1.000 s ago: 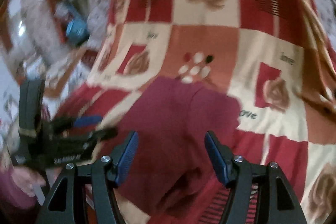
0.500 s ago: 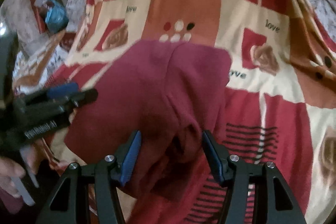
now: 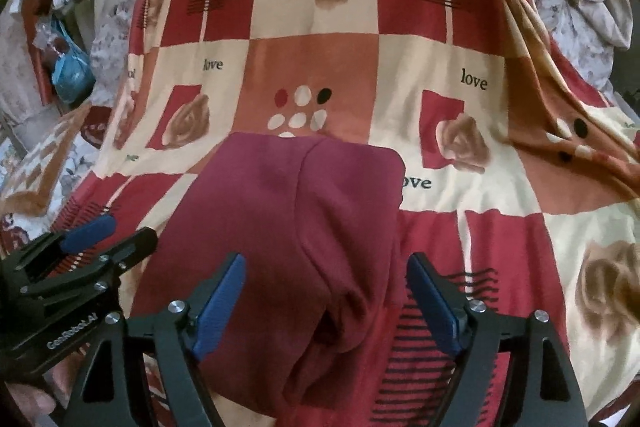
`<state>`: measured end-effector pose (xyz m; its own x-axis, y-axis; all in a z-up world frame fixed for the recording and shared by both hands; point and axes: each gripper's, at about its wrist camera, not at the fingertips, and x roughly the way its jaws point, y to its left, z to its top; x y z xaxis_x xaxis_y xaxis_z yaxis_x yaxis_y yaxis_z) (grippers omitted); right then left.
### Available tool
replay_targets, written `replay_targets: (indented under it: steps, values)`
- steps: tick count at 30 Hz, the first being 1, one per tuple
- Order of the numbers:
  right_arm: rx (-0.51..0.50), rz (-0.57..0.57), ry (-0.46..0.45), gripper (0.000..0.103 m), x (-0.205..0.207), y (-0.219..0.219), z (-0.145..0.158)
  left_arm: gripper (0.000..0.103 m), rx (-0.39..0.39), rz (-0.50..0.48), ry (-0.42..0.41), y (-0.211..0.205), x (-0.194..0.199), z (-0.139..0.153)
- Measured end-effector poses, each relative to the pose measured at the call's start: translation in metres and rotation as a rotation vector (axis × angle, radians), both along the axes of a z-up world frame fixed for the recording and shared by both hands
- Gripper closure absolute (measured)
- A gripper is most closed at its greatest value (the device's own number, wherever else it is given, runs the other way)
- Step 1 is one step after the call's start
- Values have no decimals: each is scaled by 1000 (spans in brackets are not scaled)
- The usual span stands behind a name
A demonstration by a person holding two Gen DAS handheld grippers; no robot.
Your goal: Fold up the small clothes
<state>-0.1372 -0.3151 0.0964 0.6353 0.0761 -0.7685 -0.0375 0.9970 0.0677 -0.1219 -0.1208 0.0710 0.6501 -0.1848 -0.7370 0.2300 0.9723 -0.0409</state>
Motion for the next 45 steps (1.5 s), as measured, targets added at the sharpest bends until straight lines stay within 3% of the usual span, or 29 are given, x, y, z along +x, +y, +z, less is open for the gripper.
replay_targets:
  steps: [45]
  values:
    - [28,-25,51,21,15,11,-14,44,14,61,16,12,9,-6]
